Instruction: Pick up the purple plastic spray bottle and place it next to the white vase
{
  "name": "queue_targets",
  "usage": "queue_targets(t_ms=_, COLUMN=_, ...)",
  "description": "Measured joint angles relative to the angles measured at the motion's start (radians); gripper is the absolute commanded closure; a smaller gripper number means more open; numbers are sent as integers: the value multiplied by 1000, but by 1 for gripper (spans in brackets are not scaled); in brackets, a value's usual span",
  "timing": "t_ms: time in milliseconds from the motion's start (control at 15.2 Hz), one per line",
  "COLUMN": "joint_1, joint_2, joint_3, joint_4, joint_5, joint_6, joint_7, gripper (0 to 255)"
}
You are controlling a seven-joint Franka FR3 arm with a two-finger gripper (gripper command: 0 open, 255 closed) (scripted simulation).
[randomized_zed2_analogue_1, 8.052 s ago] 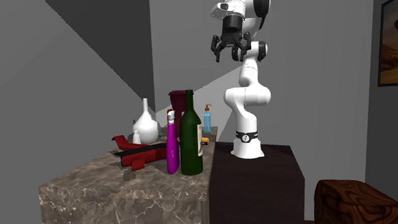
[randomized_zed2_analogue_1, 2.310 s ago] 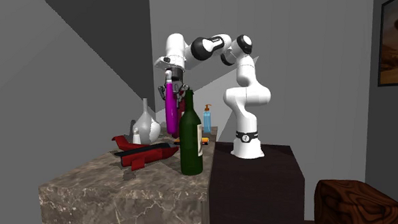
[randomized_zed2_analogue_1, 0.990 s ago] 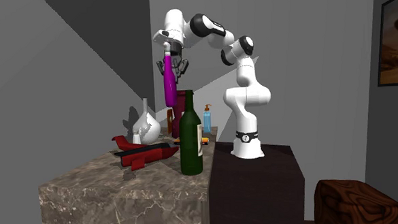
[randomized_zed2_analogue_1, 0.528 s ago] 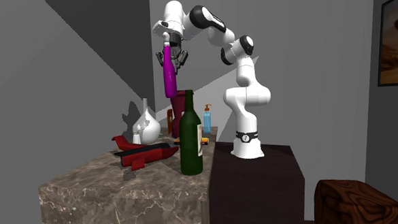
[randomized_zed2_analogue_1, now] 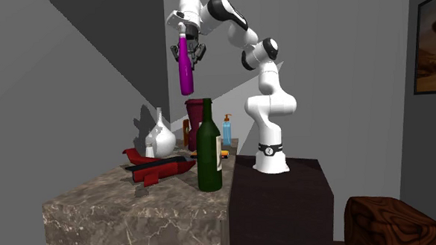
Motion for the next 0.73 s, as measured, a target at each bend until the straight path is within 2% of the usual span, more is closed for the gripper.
queue_targets(t_ms=264, joint_1=4, joint_2=8, joint_3=-3, joint_4=56, joint_5=4, joint_6=-47, joint_7=-7, gripper=255)
queue_targets(t_ms=726, joint_1=-52, joint_2=-72, joint_3=-75, joint_4=74, joint_5=-49, joint_6=-134, joint_7=-117, gripper=255)
